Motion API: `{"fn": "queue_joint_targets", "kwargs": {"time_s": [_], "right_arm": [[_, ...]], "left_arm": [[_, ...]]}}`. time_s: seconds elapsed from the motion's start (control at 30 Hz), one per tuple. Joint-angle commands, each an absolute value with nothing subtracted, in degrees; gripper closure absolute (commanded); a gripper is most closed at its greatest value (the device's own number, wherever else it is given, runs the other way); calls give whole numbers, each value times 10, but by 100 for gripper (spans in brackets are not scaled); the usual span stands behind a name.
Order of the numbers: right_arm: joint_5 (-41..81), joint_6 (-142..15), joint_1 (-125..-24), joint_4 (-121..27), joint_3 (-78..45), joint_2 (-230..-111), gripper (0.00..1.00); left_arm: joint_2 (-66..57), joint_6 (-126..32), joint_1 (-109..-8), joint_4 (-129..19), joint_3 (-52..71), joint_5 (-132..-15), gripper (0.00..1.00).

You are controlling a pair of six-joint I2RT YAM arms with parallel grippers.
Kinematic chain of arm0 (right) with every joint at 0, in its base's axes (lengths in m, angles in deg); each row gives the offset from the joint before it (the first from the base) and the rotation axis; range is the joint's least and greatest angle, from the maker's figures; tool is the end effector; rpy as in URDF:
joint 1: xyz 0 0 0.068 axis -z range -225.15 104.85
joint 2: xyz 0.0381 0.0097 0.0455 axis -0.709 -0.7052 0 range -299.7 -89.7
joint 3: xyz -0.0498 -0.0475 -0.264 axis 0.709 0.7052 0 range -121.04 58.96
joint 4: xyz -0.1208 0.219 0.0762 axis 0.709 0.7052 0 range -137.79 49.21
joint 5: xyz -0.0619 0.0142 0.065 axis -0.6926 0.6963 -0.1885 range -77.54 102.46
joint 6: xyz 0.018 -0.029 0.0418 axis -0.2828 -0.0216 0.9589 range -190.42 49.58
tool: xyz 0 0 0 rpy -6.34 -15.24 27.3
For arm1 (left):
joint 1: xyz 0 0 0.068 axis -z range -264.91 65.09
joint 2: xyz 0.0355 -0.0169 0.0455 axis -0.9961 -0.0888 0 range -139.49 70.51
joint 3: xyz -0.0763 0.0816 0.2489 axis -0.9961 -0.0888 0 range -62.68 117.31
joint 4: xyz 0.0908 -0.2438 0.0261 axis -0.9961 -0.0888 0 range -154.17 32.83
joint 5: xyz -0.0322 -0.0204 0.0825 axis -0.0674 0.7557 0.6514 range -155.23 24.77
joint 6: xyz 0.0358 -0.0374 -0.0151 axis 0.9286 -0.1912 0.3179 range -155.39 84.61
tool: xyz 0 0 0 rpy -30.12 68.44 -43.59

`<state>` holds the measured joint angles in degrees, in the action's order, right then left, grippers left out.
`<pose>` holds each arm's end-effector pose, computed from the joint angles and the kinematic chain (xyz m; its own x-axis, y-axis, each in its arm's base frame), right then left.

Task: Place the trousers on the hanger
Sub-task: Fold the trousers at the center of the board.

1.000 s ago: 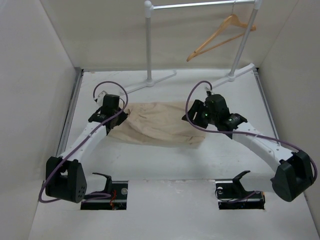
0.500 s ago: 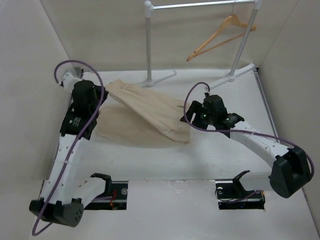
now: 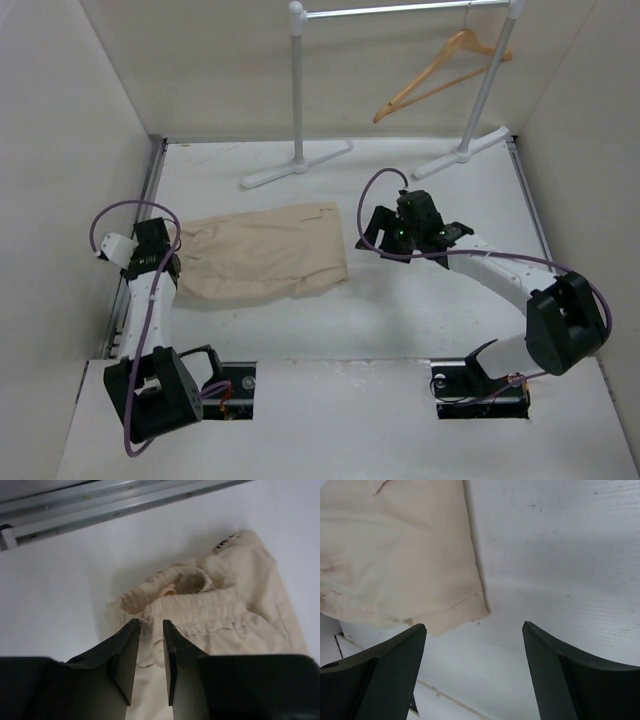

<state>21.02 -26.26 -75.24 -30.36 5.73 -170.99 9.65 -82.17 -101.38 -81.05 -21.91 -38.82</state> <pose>0.2578 0.1555 0.2343 -0.8509 0.3031 -0.4290 0.0095 0.8254 0.5644 0.2049 0.0771 0.2429 -0.0470 -0.6946 -0.7179 -0.8693 0.3825 -0.3132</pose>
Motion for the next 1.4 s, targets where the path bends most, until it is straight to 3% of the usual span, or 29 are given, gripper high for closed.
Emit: {"fn": "queue_joint_targets", "kwargs": {"time_s": [0.0,0.1,0.2,0.4,0.47,0.57,0.63,0.83,1.0,1.1,1.2,1.27,1.37], "right_arm": [[229,-281,-760,-336,26,-1710,16],[241,-288,-773,-336,18,-1732,20],[246,-292,-792,-337,7,-1763,25],[248,-274,-799,-379,19,-1809,63],[255,-272,-799,-389,17,-1822,62],[271,-272,-799,-400,10,-1838,42],[273,-267,-799,-417,19,-1844,37],[277,-238,-792,-451,50,-1899,68],[270,-222,-783,-476,90,-1890,90],[248,-212,-774,-474,130,-1853,96],[239,-212,-762,-466,177,-1802,97],[246,-215,-757,-462,193,-1766,89],[258,-228,-762,-452,163,-1743,54]], "left_arm": [[134,-828,-1057,-798,-225,-392,69],[171,-827,-1092,-820,-217,-412,58],[174,-824,-1059,-835,-182,-411,57],[79,-841,-764,-821,-123,-390,58],[18,-846,-668,-810,-93,-390,57],[-73,-844,-567,-775,-31,-413,57],[-123,-843,-537,-744,7,-439,56],[-263,-840,-533,-696,68,-522,56],[-298,-840,-536,-688,58,-523,56],[-288,-843,-531,-674,34,-527,56],[-265,-845,-518,-664,16,-533,56],[-248,-845,-511,-661,6,-530,56],[-219,-847,-516,-660,2,-527,55]]}}
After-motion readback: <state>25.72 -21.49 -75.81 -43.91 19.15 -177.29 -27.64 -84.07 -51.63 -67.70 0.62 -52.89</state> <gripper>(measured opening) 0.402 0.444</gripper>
